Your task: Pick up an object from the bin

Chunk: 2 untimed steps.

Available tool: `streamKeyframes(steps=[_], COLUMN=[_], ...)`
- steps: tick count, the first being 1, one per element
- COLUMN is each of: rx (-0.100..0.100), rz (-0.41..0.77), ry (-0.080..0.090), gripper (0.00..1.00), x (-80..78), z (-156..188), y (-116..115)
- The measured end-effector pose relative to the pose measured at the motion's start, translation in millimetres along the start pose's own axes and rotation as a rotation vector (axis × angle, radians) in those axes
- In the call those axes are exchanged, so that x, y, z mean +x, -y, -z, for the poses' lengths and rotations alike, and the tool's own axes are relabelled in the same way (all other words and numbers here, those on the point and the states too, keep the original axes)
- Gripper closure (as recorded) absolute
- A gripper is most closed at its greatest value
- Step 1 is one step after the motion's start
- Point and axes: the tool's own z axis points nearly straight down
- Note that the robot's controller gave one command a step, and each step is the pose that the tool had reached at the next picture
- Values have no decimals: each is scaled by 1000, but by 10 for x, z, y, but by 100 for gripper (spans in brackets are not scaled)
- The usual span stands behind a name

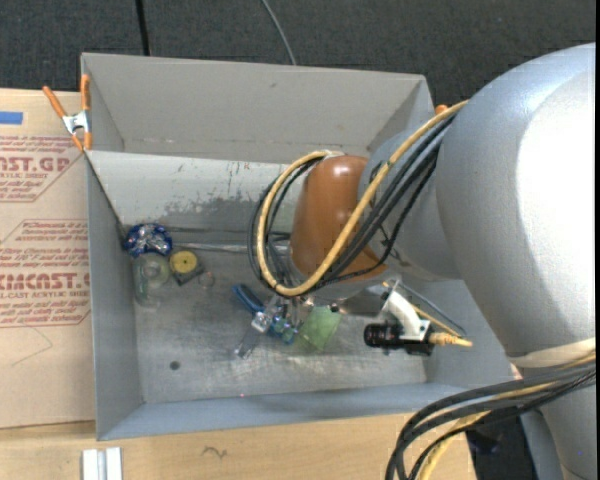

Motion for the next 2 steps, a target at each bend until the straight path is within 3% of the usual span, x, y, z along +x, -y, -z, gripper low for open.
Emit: streamKeyframes(steps=[1,2], rx=[-4,-3], rz=[-149,-148], ry=[5,3], gripper=[0,0], x=[108,103], z=[-350,-340], y=[1,-6])
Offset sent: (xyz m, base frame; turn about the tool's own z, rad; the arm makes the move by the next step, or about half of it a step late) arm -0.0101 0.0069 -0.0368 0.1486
